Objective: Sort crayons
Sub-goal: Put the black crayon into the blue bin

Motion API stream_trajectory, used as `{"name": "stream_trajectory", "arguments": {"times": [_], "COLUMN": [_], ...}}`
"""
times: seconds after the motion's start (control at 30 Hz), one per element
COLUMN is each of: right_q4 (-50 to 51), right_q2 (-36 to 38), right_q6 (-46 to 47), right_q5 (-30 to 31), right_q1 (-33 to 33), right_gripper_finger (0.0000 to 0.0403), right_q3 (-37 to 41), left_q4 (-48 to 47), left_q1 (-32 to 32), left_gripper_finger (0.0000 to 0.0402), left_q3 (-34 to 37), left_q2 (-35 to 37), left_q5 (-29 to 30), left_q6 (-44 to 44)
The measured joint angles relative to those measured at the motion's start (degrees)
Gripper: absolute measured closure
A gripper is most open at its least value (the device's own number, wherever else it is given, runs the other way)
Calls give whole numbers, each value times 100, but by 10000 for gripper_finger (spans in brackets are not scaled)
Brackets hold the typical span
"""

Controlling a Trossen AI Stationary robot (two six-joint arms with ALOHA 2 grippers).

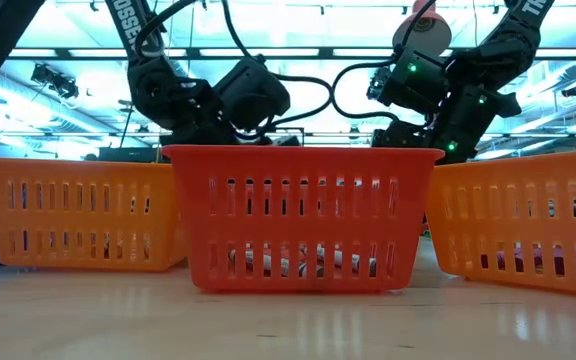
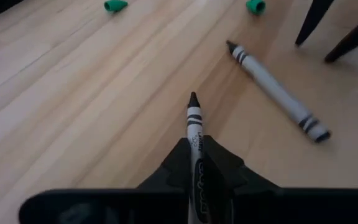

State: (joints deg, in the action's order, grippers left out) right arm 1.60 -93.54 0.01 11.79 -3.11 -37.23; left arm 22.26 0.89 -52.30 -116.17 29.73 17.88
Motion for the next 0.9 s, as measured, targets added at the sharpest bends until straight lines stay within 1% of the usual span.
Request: {"name": "stream_trajectory", "arguments": {"times": [0.27,0.5,0.67,0.77,0.9], "right_q4": [34,42,54,57,72], "right_q2": [-2,-4,-4,-4,-4], "right_q6": [20,17,11,9,1], "right_q5": [-2,-4,0,-2,14], "right_q1": [0,0,0,0,0], "right_gripper_finger": [298,298,298,298,298], "right_q3": [-2,-2,-2,0,15], "left_q4": [-892,-1544,-2281,-2827,-3946], "left_q1": [12,-178,-461,-705,-1075], "left_gripper_finger": [365,366,366,366,366], "left_q3": [53,43,30,25,20], "left_q2": [652,1366,1943,2297,2755], "left_q5": [-62,-36,-7,-16,1], "left_q6": [-82,-57,389,845,1679]}}
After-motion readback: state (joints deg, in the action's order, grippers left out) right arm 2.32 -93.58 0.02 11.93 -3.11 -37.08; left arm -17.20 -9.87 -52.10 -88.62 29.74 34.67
